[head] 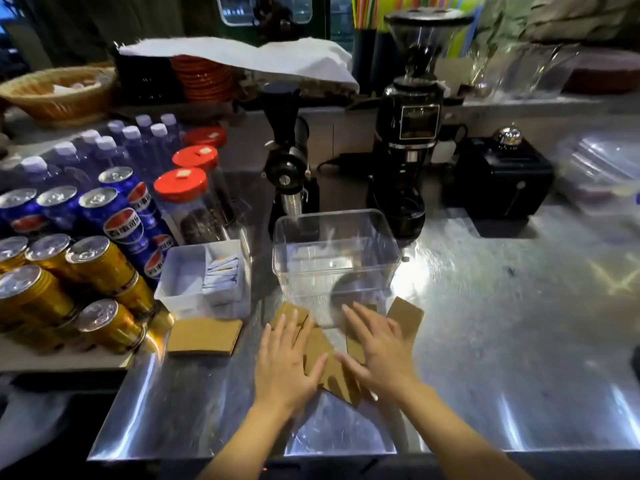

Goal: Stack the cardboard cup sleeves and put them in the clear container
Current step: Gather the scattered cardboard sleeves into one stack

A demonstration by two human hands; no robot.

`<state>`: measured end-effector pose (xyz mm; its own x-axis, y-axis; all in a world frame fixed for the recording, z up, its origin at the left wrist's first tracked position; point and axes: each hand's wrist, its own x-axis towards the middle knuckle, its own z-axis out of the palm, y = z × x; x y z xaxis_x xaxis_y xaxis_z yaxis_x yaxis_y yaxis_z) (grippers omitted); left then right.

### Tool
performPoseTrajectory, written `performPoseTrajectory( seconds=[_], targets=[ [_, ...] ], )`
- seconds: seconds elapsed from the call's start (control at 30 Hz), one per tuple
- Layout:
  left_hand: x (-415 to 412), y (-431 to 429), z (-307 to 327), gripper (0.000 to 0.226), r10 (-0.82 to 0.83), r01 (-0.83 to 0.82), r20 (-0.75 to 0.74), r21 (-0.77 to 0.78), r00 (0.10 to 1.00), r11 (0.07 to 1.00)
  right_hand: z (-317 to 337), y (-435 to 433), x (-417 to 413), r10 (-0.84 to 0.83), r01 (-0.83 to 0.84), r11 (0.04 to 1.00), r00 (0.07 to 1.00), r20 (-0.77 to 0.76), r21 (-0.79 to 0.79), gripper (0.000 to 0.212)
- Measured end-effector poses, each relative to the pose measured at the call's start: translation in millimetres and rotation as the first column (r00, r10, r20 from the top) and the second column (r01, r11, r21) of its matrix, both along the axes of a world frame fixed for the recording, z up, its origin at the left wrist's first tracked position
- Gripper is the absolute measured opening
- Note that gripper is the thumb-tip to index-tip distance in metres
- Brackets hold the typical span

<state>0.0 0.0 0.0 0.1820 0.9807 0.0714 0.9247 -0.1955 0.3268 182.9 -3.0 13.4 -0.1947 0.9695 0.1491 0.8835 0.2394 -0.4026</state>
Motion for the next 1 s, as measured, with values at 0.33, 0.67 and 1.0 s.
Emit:
performPoseTrajectory(
  seconds=[0.33, 0.67, 1.0],
  targets=[
    [-9, -18, -33, 0.068, -0.034, 0.034, -0.024, -0.009, 0.999, 0.999, -34, -25, -8, 0.090, -0.075, 0.985, 0.992, 0.090, -0.158, 0.075],
    [-10, -9, -22, 0.069, -0.039, 0.038, -0.023, -0.032, 0.999, 0.999, -23, -3, -19, -0.112, 0.131, 0.917, 0.991, 0.072, -0.377, 0.063],
    [14, 1, 13, 0.041, 0.571, -0.080, 0.768, -0.575, 0.290, 0.814, 4, 4, -20, -0.491, 0.069, 0.816, 0.609, -0.623, -0.575, 0.015]
  ],
)
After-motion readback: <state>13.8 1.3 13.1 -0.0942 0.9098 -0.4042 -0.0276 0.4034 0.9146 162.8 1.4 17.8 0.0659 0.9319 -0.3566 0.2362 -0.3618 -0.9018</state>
